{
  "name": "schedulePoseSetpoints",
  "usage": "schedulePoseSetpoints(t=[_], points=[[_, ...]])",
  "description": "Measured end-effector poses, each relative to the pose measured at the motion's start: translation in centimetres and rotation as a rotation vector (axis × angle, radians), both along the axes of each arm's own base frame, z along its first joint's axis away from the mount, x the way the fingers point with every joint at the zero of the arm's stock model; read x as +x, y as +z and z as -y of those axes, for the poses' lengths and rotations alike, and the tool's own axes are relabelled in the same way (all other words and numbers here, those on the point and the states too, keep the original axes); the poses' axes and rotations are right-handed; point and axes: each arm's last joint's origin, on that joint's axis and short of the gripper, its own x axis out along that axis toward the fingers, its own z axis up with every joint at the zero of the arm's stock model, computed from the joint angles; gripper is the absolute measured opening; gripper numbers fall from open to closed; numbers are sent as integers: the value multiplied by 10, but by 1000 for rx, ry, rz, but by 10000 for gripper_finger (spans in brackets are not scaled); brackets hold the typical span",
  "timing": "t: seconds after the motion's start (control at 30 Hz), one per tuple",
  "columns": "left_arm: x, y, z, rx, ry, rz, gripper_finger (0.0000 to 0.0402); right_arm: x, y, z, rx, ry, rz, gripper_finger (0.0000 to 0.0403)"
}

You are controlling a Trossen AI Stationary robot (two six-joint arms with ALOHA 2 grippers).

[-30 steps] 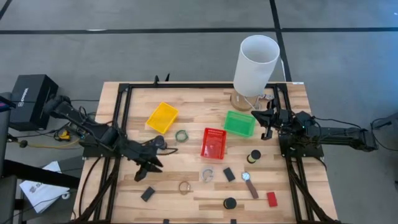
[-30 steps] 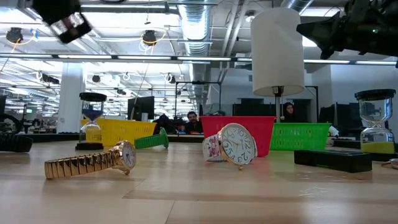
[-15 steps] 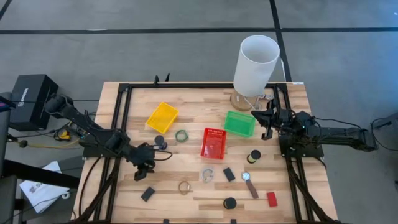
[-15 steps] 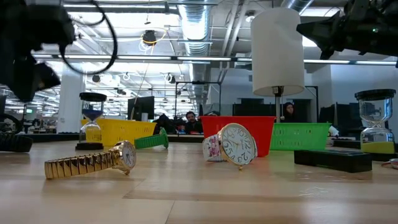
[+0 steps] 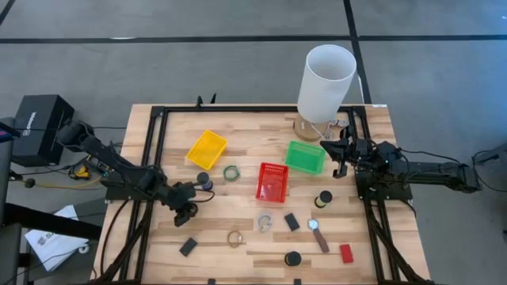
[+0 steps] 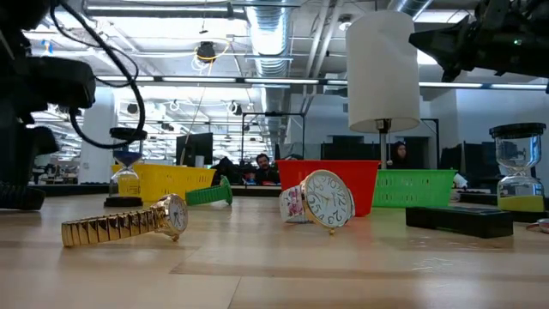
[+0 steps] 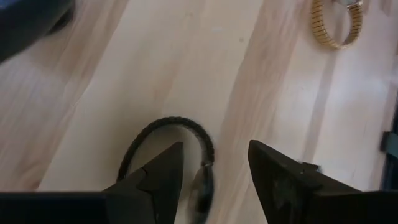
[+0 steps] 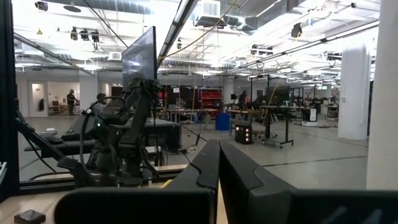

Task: Pick & Place Office items
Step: Put the black wristwatch into the yellow bin

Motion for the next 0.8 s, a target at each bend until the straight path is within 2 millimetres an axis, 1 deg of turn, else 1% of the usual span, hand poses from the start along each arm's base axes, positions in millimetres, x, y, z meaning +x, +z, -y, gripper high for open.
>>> schedulePoseSetpoints(t=[0.1, 0.3, 0.5, 0.63, 0.8], points=[[-1, -6, 0, 9, 1, -14, 175, 0, 0, 0, 0, 0, 0, 1], [7, -14, 4, 40, -45, -4, 175, 0, 0, 0, 0, 0, 1, 1], [10, -22, 6, 74, -75, -39, 170, 0, 0, 0, 0, -3, 1, 1], [9, -21, 5, 69, -78, -38, 146, 0, 0, 0, -1, -3, 0, 1], [8, -18, 5, 46, -86, -23, 102, 0, 0, 0, -1, -3, 1, 1]])
